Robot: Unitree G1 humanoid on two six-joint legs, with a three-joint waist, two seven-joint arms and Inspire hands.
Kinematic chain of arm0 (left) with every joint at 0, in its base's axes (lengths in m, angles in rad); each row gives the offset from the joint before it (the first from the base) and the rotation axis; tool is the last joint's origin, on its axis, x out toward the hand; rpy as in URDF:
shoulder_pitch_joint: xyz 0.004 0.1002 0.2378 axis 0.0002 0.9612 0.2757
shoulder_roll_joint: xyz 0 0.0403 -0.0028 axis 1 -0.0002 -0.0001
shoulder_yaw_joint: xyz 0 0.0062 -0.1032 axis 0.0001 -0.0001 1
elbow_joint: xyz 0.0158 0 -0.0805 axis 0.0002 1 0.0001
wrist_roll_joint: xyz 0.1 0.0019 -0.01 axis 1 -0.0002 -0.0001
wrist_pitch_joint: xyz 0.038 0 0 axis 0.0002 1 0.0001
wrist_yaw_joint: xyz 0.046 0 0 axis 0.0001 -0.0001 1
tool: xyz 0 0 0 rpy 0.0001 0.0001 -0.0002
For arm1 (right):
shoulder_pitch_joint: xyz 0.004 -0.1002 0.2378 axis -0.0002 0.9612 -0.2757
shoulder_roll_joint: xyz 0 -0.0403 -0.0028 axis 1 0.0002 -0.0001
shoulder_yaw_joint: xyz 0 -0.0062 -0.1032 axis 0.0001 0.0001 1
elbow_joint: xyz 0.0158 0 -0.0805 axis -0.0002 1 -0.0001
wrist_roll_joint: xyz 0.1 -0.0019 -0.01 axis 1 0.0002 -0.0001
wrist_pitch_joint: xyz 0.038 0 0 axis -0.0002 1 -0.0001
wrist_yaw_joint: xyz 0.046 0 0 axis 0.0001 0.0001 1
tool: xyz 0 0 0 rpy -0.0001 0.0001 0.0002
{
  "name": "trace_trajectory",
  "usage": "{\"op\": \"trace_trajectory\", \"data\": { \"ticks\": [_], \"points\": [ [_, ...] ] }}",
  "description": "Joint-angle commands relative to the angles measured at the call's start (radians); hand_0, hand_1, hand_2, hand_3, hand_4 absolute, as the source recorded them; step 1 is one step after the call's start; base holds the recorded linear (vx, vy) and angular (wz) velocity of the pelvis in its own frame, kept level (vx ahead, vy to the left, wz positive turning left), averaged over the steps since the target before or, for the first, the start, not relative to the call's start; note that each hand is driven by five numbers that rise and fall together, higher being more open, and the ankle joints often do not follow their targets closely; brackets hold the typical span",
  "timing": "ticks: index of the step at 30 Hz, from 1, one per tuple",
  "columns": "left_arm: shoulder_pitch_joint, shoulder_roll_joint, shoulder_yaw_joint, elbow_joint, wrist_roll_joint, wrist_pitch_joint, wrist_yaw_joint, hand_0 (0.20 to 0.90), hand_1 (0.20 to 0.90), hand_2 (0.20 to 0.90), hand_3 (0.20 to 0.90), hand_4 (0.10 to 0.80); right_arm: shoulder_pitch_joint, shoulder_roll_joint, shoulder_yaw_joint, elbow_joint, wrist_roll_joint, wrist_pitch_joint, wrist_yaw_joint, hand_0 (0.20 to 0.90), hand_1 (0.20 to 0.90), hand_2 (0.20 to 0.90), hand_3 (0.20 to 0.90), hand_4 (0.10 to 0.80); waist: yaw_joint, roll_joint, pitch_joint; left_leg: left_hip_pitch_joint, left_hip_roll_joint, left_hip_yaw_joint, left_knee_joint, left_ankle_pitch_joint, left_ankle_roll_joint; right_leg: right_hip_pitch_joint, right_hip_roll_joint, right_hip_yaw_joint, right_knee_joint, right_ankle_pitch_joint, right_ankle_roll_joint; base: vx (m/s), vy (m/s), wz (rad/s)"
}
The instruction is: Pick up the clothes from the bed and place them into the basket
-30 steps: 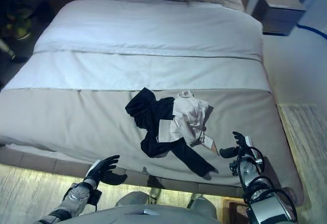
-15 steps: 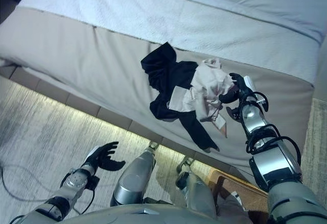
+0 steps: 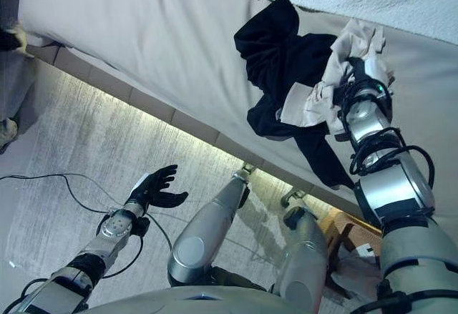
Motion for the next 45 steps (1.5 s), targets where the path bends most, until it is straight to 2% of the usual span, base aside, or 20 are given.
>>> {"op": "trace_trajectory", "data": {
  "ticks": [1,5,9,15,18,19,20,22,23,25,28,34,37,40,45],
  "points": [
    [0.079,0.07,0.02,-0.052,-0.047,-0.028,0.014,0.9,0.9,0.9,0.9,0.8,0.063,-0.041,0.032,0.005,0.037,0.028,0.001,0.3,0.3,0.3,0.2,0.1,0.031,0.047,-0.019,-0.021,0.005,0.077,-0.043,0.03,0.057,0.031,0.025,0.011,0.062,-0.018,0.018,0.01,0.011,0.08],
    [0.068,0.077,0.012,-0.078,-0.057,-0.021,-0.006,0.9,0.9,0.9,0.9,0.8,0.069,-0.053,-0.003,0.025,0.024,0.015,-0.025,0.3,0.3,0.3,0.2,0.1,0.03,0.05,-0.026,0.003,0.0,0.07,-0.059,0.029,0.052,0.071,0.022,0.004,0.023,-0.004,0.021,-0.004,-0.002,-0.01],
    [0.071,0.093,-0.005,-0.109,-0.065,-0.009,-0.019,0.9,0.9,0.9,0.9,0.8,0.09,-0.068,-0.035,0.043,0.059,-0.005,-0.031,0.3,0.3,0.3,0.2,0.1,0.027,0.048,-0.043,0.042,0.01,0.065,-0.087,0.031,0.042,0.135,0.036,0.002,-0.037,0.006,0.028,0.018,-0.031,-0.06],
    [0.08,0.098,-0.017,-0.114,-0.047,-0.002,-0.01,0.9,0.9,0.9,0.9,0.8,0.129,-0.074,-0.113,0.04,0.236,-0.071,-0.072,0.3,0.3,0.3,0.2,0.1,0.021,0.031,-0.063,0.092,0.023,0.055,-0.124,0.027,0.033,0.211,0.061,-0.001,-0.109,0.016,0.032,0.023,-0.059,-0.06],
    [0.082,0.089,-0.018,-0.097,-0.04,-0.006,-0.003,0.9,0.9,0.9,0.9,0.8,0.16,-0.058,-0.225,0.011,0.56,-0.161,-0.045,0.3,0.3,0.3,0.2,0.1,0.008,0.018,-0.085,0.139,0.033,0.056,-0.167,0.027,0.025,0.269,0.087,0.005,-0.169,0.018,0.032,-0.03,-0.024,-0.1],
    [0.086,0.082,-0.015,-0.086,-0.035,-0.011,-0.003,0.9,0.9,0.9,0.9,0.8,0.178,-0.042,-0.295,0.0,0.606,-0.181,-0.017,0.3,0.3,0.3,0.2,0.1,0.003,0.018,-0.092,0.144,0.034,0.064,-0.177,0.054,0.025,0.282,0.089,-0.007,-0.19,0.038,0.022,-0.074,0.05,-0.07],
    [0.09,0.075,-0.013,-0.075,-0.03,-0.016,-0.003,0.9,0.9,0.9,0.9,0.8,0.194,-0.03,-0.331,-0.006,0.684,-0.213,-0.004,0.3,0.3,0.3,0.2,0.1,0.0,0.015,-0.101,0.159,0.036,0.066,-0.187,0.052,0.023,0.299,0.093,-0.005,-0.202,0.035,0.021,-0.048,0.074,-0.01],
    [0.095,0.046,-0.011,-0.027,-0.009,-0.04,-0.006,0.9,0.9,0.9,0.9,0.8,0.23,0.017,-0.433,-0.022,0.891,-0.289,0.113,0.3,0.3,0.3,0.2,0.1,-0.009,0.008,-0.131,0.204,0.042,0.074,-0.213,0.043,0.017,0.344,0.107,0.0,-0.235,0.025,0.019,0.036,0.046,-0.01],
    [0.095,0.046,-0.012,-0.026,-0.009,-0.041,-0.005,0.9,0.9,0.9,0.9,0.8,0.232,0.017,-0.433,-0.021,0.894,-0.29,0.116,0.3,0.3,0.3,0.2,0.1,-0.008,0.008,-0.13,0.207,0.043,0.074,-0.215,0.044,0.017,0.346,0.108,0.0,-0.237,0.026,0.019,0.022,0.046,-0.1],
    [0.108,0.015,-0.012,0.016,0.006,-0.058,-0.006,0.9,0.9,0.9,0.9,0.8,0.27,0.055,-0.517,-0.067,1.111,-0.311,0.233,0.3,0.3,0.3,0.2,0.1,-0.018,0.003,-0.171,0.263,0.054,0.083,-0.26,0.043,0.008,0.399,0.119,0.006,-0.273,0.016,0.018,0.061,0.06,-0.14],
    [0.131,-0.017,-0.006,0.063,0.025,-0.09,-0.014,0.9,0.9,0.9,0.9,0.8,0.318,0.107,-0.586,-0.137,1.325,-0.317,0.339,0.3,0.3,0.3,0.2,0.1,-0.034,-0.008,-0.225,0.334,0.07,0.091,-0.334,0.053,-0.001,0.446,0.135,0.027,-0.324,0.022,0.021,0.064,0.027,-0.1],
    [0.178,-0.076,-0.003,0.148,0.072,-0.131,0.008,0.9,0.9,0.9,0.9,0.8,0.437,0.208,-0.589,-0.308,1.416,-0.366,0.414,0.3,0.3,0.3,0.2,0.1,-0.09,-0.039,-0.322,0.419,0.091,0.129,-0.435,0.085,-0.006,0.482,0.15,0.081,-0.407,0.064,0.023,0.019,0.038,-0.1],
    [0.198,-0.119,0.005,0.203,0.078,-0.155,0.032,0.9,0.9,0.9,0.9,0.8,0.533,0.274,-0.58,-0.46,1.478,-0.41,0.476,0.3,0.3,0.3,0.2,0.1,-0.142,-0.049,-0.382,0.48,0.108,0.164,-0.477,0.078,-0.01,0.503,0.162,0.115,-0.457,0.092,0.026,-0.028,0.027,-0.31],
    [0.21,-0.135,0.014,0.219,0.091,-0.149,0.04,0.9,0.9,0.9,0.9,0.8,0.604,0.321,-0.583,-0.582,1.515,-0.444,0.509,0.3,0.3,0.3,0.2,0.1,-0.167,-0.058,-0.417,0.508,0.114,0.178,-0.484,0.068,-0.007,0.521,0.168,0.127,-0.46,0.09,0.024,0.005,-0.02,-0.26],
    [0.23,-0.149,0.014,0.215,0.129,-0.131,0.043,0.9,0.9,0.9,0.9,0.8,0.723,0.35,-0.615,-0.789,1.515,-0.472,0.536,0.3,0.3,0.3,0.2,0.1,-0.214,-0.067,-0.462,0.555,0.125,0.2,-0.484,0.052,-0.005,0.548,0.177,0.148,-0.463,0.084,0.022,-0.002,-0.032,-0.17]
  ]
}}
